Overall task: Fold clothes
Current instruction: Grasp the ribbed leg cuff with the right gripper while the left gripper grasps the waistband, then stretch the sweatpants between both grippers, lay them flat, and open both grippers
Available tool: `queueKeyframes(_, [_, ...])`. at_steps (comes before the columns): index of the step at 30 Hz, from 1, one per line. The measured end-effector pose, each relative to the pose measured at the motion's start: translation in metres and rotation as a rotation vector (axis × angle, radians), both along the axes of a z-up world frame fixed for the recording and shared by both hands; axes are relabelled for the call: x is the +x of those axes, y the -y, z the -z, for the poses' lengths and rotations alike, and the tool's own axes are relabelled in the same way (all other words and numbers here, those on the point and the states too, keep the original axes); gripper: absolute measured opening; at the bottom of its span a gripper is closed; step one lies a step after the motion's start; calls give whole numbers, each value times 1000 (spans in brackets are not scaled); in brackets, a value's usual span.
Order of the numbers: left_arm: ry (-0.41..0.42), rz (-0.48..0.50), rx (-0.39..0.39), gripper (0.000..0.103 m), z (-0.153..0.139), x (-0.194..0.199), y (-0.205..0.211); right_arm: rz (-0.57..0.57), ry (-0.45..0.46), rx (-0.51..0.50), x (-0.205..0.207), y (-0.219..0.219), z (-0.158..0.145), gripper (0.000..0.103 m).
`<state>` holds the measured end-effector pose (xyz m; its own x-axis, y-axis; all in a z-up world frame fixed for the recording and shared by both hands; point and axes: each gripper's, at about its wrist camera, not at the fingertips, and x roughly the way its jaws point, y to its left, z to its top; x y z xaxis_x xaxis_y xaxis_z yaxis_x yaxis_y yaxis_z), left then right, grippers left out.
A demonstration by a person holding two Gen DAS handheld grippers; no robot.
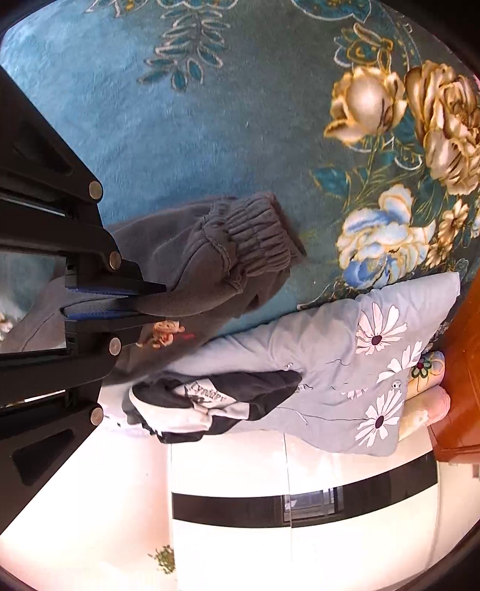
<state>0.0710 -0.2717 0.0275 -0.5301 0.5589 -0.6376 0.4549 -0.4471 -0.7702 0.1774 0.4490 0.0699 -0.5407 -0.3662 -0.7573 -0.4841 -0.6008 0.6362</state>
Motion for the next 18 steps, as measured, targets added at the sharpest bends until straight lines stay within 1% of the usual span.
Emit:
queueKeyframes(2, [22, -3, 12, 7, 3, -28, -4, 20, 17, -10, -28, -10, -4, 11])
queueKeyframes(4, [44, -4, -7, 7, 7, -57, -10, 30, 47, -11, -58, -17, -2, 11])
queueKeyframes(7, [54, -25, -17, 7, 19, -96, -17, 65, 94, -24, -101, -24, 8, 11])
queueKeyframes(10, [76, -27, -42, 7, 36, -131, -24, 78, 135, -3, -136, -25, 21, 11])
queueKeyframes(13, [95, -23, -74, 9, 57, -156, -29, 78, 175, 24, -167, -24, 34, 11])
queueKeyframes(14, [97, -25, -80, 11, 63, -162, -30, 74, 186, 38, -176, -23, 39, 11])
queueKeyframes(16, [96, -28, -75, 12, 73, -169, -32, 51, 194, 76, -189, -20, 44, 11])
queueKeyframes(17, [86, -22, -69, 19, 76, -172, -34, 39, 193, 91, -194, -19, 45, 11])
queueKeyframes(18, [70, -9, -62, 29, 76, -173, -36, 28, 187, 103, -196, -18, 45, 11])
